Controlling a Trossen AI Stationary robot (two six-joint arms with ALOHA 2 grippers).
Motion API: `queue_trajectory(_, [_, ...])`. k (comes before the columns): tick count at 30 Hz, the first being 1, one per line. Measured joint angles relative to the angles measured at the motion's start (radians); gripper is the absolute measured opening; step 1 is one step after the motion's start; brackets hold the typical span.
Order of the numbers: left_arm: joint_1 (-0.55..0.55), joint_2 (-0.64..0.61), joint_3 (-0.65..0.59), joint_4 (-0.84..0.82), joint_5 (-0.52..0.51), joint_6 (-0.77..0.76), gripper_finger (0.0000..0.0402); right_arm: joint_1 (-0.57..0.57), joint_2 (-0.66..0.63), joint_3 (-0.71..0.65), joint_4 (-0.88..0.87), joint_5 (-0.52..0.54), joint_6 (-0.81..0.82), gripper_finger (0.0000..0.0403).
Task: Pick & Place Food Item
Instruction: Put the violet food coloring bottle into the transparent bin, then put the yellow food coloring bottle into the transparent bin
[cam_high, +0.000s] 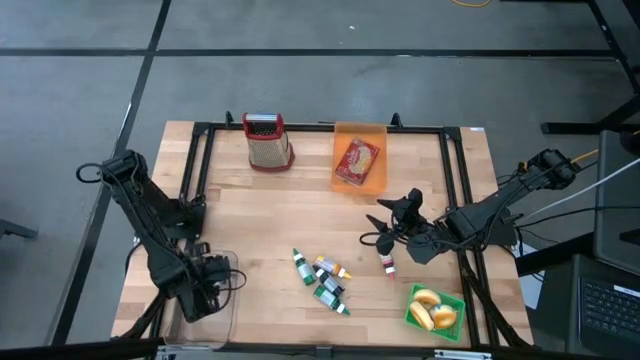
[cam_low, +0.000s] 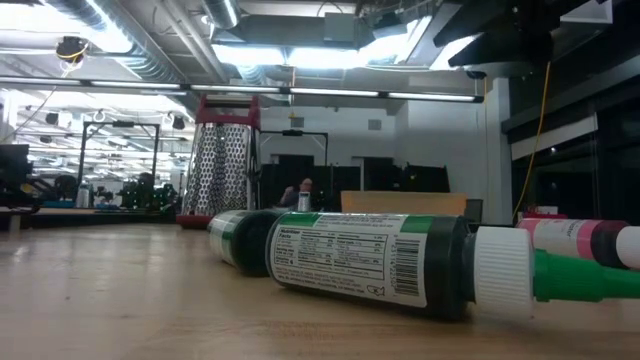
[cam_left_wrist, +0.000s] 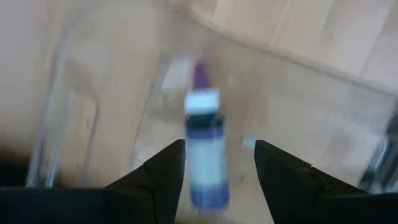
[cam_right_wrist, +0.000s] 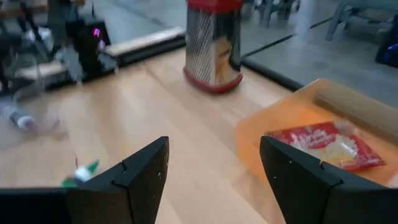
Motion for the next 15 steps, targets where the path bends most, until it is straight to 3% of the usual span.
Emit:
queue_trajectory(7, [0.001, 0.000, 0.050, -0.002, -0.134, 0.033, 0.0203, -0.001, 0.000, 0.000, 0.200, 0.027, -0.082, 0.0256])
queue_trajectory(11, [0.001, 0.000, 0.075, -0.006, -0.236, 0.067, 0.0198, 0.000, 0.000, 0.000, 0.294, -0.055, -0.111, 0.0256])
queue_trajectory(15, [0.027, 0.000, 0.100, -0.003, -0.368, 0.145, 0.0196, -0.005, 0.000, 0.000, 0.269, -0.077, -0.230, 0.0256])
